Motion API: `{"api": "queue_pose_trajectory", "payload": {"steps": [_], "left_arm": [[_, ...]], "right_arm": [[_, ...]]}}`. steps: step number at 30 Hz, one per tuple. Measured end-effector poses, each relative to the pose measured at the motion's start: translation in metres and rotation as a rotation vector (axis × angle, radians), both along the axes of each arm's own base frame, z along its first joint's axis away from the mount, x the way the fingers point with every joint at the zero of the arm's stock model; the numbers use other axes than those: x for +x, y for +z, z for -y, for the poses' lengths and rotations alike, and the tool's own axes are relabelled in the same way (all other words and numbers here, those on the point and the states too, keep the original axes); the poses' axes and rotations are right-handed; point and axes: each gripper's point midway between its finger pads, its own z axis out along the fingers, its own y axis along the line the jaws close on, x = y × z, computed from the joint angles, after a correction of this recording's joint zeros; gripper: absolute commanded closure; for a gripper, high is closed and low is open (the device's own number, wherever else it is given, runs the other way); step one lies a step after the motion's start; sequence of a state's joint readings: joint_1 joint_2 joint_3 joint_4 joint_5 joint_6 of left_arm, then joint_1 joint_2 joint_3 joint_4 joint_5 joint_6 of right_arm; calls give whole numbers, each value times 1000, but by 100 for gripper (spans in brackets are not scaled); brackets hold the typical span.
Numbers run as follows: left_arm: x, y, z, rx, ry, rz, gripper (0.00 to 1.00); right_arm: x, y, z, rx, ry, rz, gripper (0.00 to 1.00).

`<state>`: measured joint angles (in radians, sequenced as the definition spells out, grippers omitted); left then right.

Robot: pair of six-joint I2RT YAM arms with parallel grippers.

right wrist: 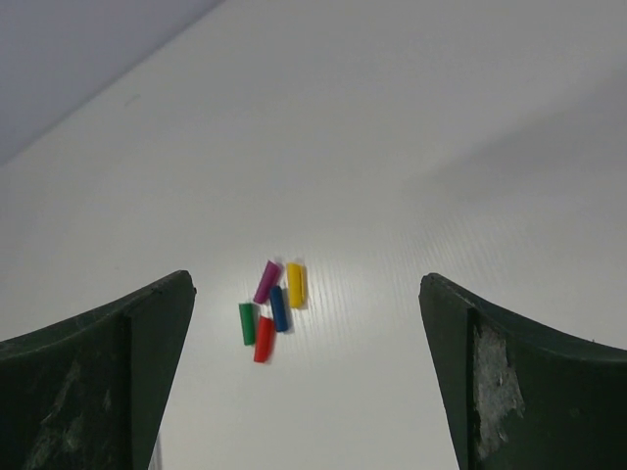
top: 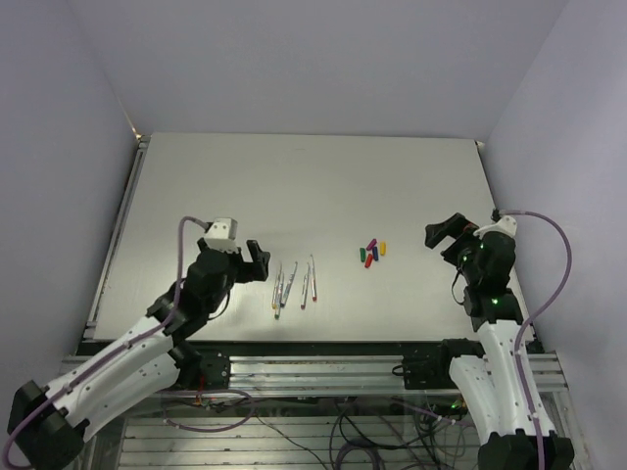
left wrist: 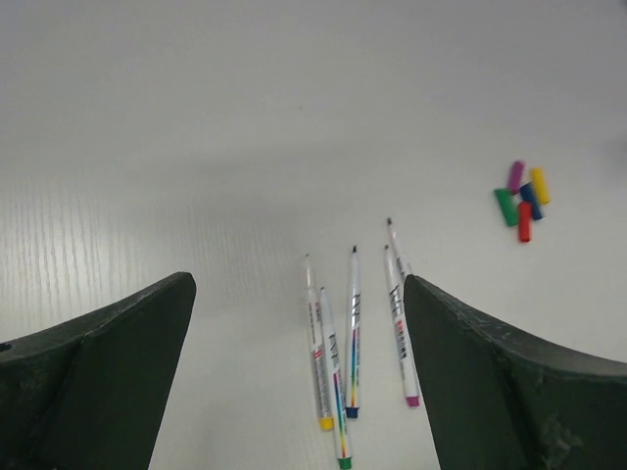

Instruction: Insert the pens into the pen caps

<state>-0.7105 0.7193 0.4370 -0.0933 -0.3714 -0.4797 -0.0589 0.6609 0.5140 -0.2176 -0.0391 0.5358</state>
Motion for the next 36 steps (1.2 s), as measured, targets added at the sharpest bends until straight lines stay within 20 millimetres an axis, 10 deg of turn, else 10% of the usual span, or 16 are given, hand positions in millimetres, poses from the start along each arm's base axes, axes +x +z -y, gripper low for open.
{"api": "queue_pose_trajectory", "payload": {"steps": [6, 14, 24, 36], "left_arm": [[-4, 26, -7, -87, 16, 97, 1], [2, 7, -15, -44, 88, 42, 1], [3, 2, -26, -24, 152, 30, 6], [11, -53, -6, 148, 98, -180, 22]], "right_arm": [[4, 14, 10, -14, -53, 11, 9], [17, 19, 11, -24, -47, -54, 0], [3, 49, 12, -49, -49, 82, 26], [-2, 34, 15, -68, -57, 65, 32]]}}
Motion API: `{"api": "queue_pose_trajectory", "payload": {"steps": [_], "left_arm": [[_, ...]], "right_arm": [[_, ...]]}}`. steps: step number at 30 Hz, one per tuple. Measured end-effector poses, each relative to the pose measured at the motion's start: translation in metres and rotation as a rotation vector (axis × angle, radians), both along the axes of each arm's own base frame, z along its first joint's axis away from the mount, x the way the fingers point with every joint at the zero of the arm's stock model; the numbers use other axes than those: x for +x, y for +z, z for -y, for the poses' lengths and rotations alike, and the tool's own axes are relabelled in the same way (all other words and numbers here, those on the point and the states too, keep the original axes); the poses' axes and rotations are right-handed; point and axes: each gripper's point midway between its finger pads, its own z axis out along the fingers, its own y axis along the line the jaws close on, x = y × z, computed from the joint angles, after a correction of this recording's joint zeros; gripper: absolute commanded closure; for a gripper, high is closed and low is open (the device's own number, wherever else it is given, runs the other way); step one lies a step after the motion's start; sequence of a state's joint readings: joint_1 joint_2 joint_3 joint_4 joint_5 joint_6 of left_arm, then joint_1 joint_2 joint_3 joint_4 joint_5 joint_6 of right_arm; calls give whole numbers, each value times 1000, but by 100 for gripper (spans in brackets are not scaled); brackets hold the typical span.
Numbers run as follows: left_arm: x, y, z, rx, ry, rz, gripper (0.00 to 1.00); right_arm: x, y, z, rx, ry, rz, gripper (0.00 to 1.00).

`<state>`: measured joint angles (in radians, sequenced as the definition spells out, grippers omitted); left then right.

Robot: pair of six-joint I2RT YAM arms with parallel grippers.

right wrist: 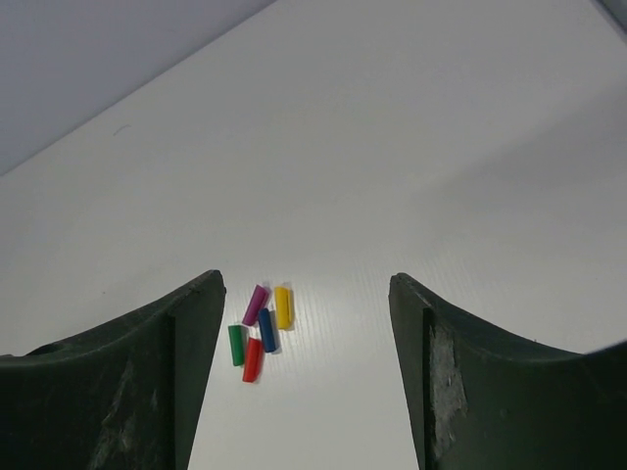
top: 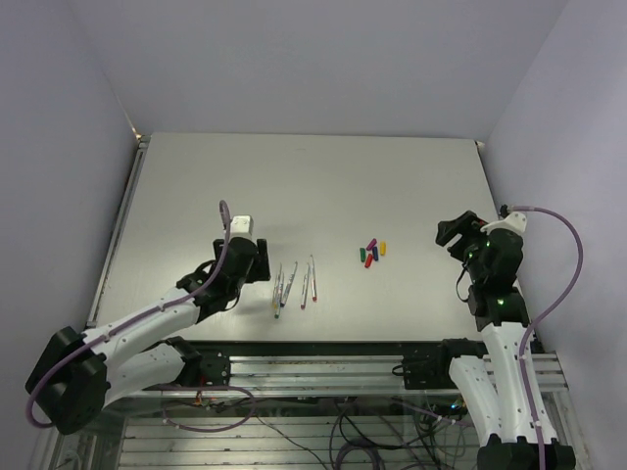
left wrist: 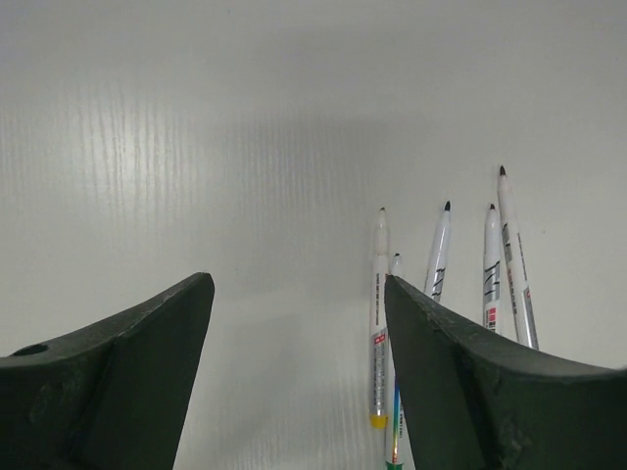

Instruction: Insert the pens into the pen caps

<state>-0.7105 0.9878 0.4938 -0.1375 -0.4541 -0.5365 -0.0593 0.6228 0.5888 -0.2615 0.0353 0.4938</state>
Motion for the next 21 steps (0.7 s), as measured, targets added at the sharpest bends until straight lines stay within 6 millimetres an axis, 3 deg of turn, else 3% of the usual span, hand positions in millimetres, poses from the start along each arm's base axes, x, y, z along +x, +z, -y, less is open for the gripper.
{"api": "queue_pose_trajectory", "payload": {"steps": [8, 15, 21], "left_arm": [[-2, -17, 5, 28, -14, -74, 29], [-8, -20, 13, 10, -55, -103, 27], [-16, -36, 23, 38, -99, -155, 27]], "right_arm": [[0, 1, 0, -5, 2, 6, 39], [-1, 3, 0, -6, 3, 12, 42], [-1, 3, 0, -6, 3, 11, 44]]}}
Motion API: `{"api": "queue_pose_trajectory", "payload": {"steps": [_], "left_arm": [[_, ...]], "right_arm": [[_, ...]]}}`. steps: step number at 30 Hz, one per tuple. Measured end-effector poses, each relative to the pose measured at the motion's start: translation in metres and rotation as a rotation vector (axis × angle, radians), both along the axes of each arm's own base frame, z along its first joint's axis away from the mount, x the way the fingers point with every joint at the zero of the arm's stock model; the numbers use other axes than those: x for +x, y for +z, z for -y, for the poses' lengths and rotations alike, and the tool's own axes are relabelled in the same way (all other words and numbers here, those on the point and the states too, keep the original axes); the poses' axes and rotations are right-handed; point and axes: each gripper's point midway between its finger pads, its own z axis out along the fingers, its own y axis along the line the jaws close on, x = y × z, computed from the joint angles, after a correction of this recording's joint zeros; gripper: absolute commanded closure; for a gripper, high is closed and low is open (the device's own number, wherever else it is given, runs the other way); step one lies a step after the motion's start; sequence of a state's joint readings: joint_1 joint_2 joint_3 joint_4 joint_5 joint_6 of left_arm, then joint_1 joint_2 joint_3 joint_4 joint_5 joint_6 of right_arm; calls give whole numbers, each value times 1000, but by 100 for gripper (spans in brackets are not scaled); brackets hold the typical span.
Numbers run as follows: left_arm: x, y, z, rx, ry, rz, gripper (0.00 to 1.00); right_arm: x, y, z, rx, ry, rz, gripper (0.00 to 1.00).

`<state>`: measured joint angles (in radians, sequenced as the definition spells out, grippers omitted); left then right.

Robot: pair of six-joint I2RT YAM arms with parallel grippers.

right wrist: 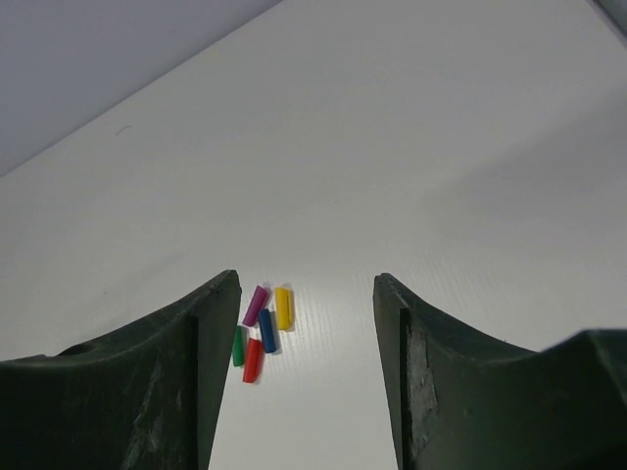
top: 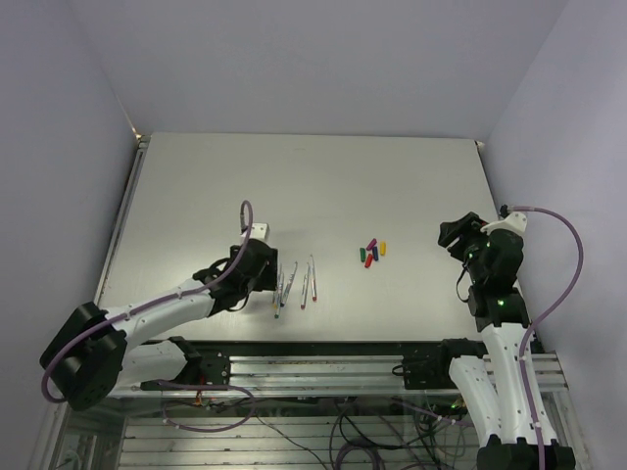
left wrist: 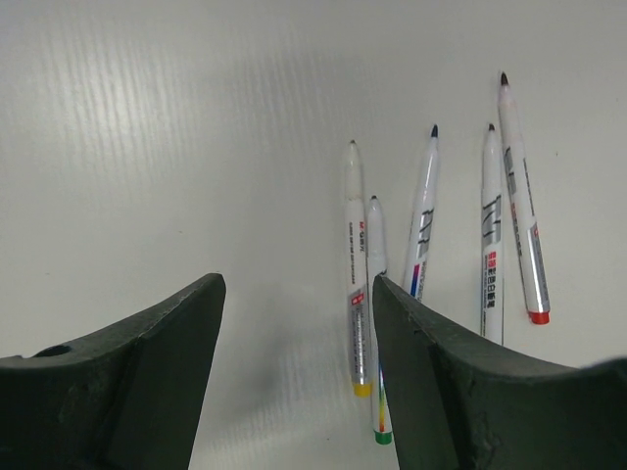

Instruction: Insert the pens into the pen caps

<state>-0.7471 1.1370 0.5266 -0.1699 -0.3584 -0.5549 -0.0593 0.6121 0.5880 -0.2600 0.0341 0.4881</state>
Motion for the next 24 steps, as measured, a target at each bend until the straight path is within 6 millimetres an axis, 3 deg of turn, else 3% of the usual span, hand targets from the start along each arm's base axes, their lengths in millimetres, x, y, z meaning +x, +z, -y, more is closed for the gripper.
{"api": "queue_pose_trajectory", "payload": {"steps": [6, 24], "left_arm": [[-9, -16, 10, 43, -43, -43, 29], [-13, -29, 15, 90, -54, -74, 32]], "right_arm": [[-1, 3, 0, -1, 0, 12, 44], [-1, 2, 0, 0, 0, 10, 46]]}}
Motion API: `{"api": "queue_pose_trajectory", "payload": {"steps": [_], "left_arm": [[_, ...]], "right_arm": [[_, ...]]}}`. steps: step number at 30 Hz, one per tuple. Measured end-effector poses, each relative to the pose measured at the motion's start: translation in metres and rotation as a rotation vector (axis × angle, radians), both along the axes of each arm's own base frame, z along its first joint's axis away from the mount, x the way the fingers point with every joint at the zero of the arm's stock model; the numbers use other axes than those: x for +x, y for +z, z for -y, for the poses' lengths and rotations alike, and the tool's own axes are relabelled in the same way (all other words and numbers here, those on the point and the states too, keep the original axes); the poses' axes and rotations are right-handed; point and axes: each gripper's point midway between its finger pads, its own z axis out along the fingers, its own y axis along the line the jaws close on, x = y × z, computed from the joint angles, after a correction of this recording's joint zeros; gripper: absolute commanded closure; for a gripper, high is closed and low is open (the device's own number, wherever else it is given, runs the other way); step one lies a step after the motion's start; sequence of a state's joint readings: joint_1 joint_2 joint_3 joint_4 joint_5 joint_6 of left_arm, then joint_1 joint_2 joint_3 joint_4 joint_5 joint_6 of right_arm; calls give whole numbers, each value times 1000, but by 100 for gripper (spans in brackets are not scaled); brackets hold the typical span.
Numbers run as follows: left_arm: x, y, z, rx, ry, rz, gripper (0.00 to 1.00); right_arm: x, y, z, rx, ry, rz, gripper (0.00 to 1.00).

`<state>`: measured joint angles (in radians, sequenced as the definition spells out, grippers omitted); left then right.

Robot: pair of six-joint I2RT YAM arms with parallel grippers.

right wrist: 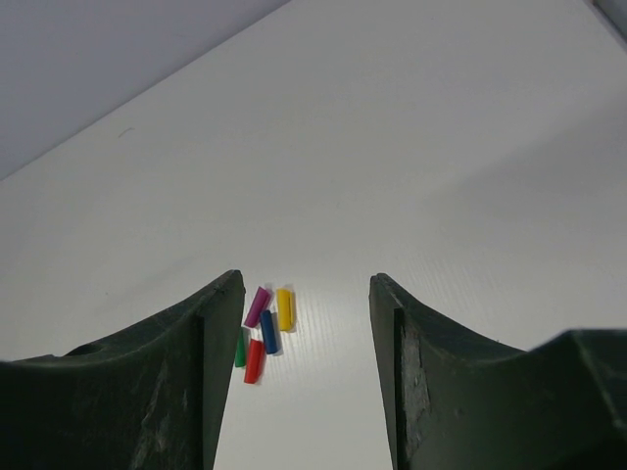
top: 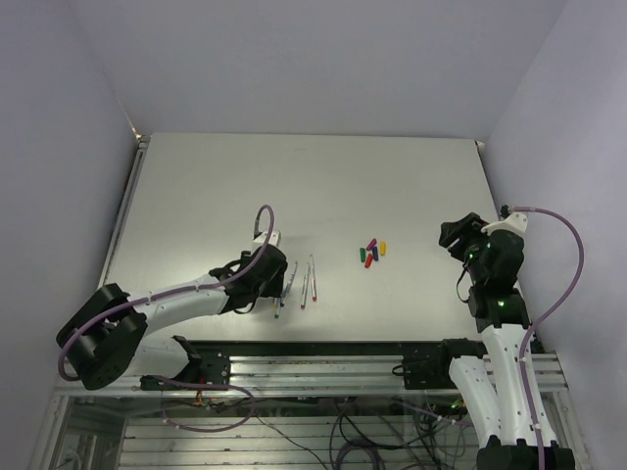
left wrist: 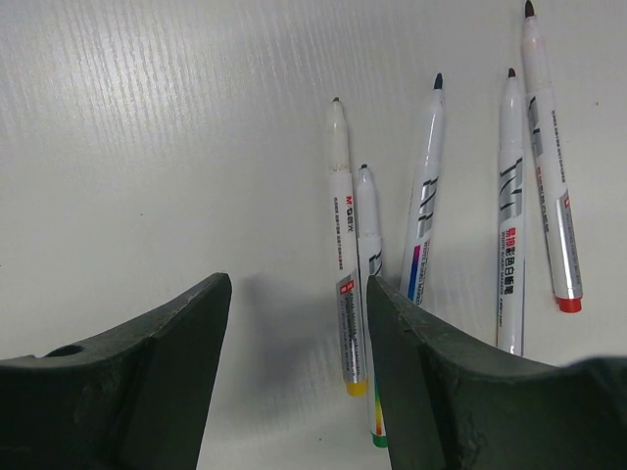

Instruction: Insert the pens into the pen caps

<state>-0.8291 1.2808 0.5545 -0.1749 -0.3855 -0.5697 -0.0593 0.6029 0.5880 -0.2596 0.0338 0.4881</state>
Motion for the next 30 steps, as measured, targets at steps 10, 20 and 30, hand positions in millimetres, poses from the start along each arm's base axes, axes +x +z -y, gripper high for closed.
{"api": "queue_pose_trajectory", "payload": {"steps": [10, 20, 30], "left_arm": [[1, -3, 2, 33, 6, -11, 36], [-2, -9, 1, 83, 8, -36, 40], [-5, -13, 3, 105, 0, -56, 42]], "right_arm": [[0, 0, 0, 0, 0, -2, 46], [1, -3, 0, 1, 0, -10, 46], [1, -2, 0, 1, 0, -9, 46]]}}
